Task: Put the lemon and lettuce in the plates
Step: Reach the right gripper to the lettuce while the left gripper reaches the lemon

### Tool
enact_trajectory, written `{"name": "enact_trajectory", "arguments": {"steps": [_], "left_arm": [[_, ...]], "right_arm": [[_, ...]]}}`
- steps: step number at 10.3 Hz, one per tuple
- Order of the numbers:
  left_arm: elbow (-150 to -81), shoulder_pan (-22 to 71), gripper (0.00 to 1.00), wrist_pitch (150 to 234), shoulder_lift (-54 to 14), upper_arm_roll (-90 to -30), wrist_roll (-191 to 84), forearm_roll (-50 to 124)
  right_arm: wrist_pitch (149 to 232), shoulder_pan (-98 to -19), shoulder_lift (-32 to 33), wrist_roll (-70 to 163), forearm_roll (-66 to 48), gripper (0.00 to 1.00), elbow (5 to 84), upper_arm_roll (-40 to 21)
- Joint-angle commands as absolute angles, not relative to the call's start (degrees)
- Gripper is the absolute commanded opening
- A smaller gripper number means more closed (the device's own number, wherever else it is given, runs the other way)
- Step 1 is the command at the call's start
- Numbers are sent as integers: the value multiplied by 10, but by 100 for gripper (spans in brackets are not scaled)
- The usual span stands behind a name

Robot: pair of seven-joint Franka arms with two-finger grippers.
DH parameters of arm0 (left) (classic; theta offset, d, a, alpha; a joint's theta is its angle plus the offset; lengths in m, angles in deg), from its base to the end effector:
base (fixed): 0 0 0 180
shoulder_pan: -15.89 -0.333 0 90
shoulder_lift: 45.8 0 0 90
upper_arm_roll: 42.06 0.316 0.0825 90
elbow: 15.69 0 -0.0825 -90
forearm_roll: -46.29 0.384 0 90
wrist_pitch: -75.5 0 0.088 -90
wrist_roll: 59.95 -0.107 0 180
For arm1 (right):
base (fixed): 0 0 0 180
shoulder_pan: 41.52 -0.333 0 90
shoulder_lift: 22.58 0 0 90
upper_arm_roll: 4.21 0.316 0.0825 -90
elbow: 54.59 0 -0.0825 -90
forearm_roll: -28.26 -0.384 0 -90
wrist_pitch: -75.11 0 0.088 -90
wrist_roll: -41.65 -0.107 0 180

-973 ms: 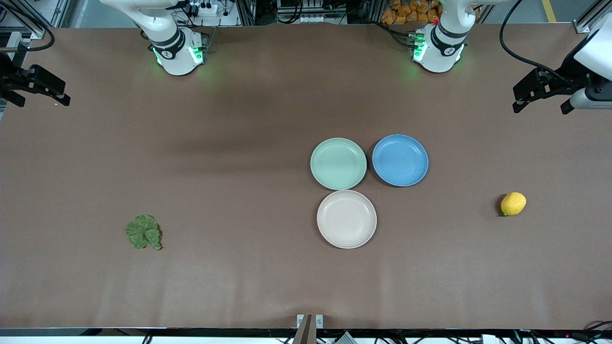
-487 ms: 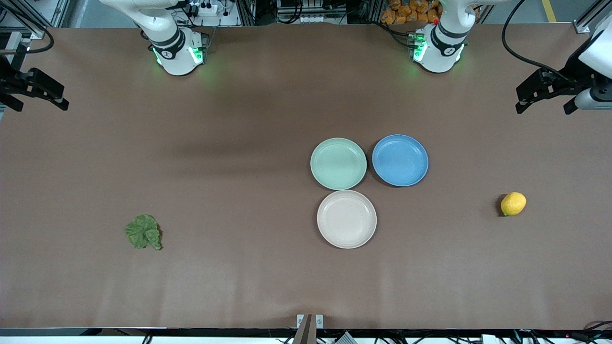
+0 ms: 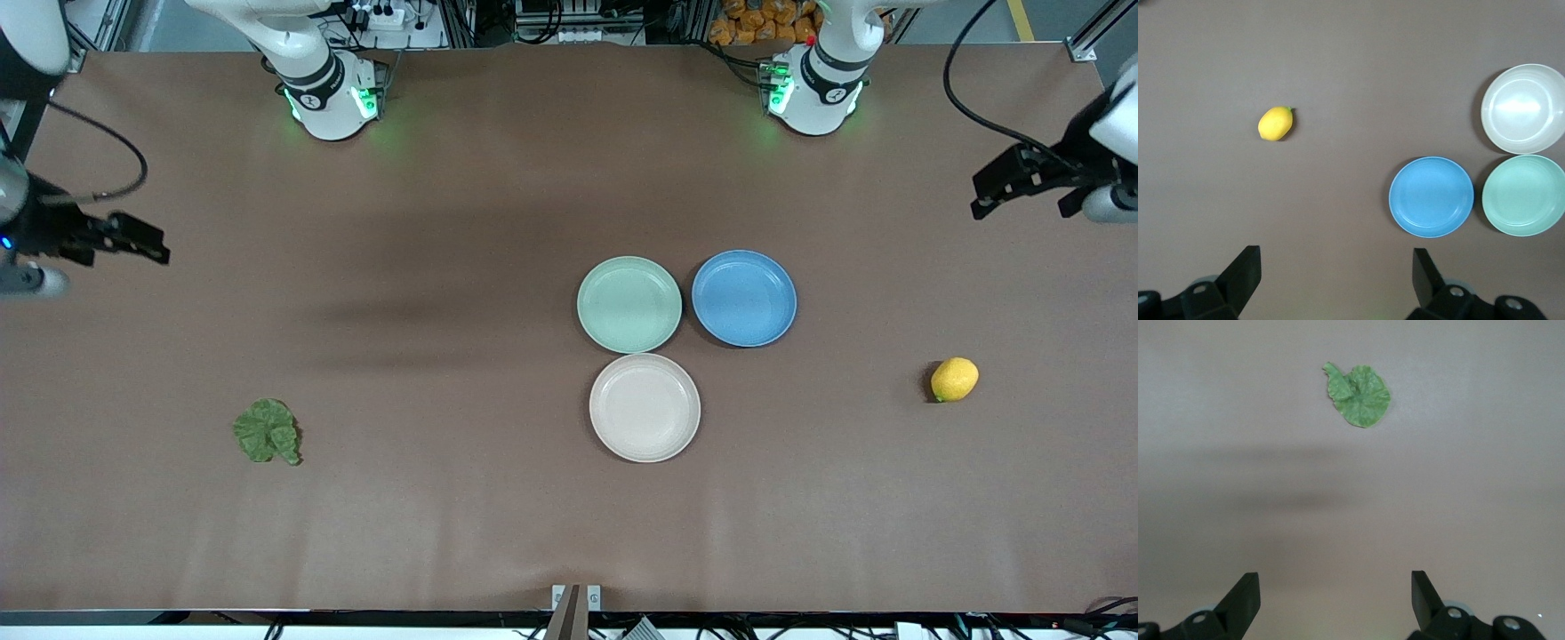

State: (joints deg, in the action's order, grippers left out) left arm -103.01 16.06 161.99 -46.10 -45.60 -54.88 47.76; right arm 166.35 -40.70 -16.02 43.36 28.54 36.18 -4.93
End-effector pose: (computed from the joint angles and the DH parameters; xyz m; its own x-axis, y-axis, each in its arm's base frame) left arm 0.5461 -0.0326 0.6440 0.9997 0.0253 -0.0069 0.0251 -0.9993 -0.0267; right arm 0.5854 -0.0159 0.5546 0.9943 0.0032 -0.1062 0.0035 -1.0000 0.0031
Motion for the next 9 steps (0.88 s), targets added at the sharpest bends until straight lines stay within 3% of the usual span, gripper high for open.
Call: {"name": "enact_trajectory", "arguments": {"steps": [1,4,7,9], "left_arm": [[-1025,129,100,1615,-420,-458,-569,490],[-1037,73,100,1657,-379,-459,-661,493],[-1116,53,100,1760,-376,-459,-697,494],[-1173,50,100,1840,-368,-458,-713,495]], "right_arm": [[1721,-396,-114,427,288,100,380,-47],[1847,-392,-23,428,288,100,392,-47],[2020,-378,100,424,287,100,363,-47],[2061,-376,183,421,293,100,309,-47]]}}
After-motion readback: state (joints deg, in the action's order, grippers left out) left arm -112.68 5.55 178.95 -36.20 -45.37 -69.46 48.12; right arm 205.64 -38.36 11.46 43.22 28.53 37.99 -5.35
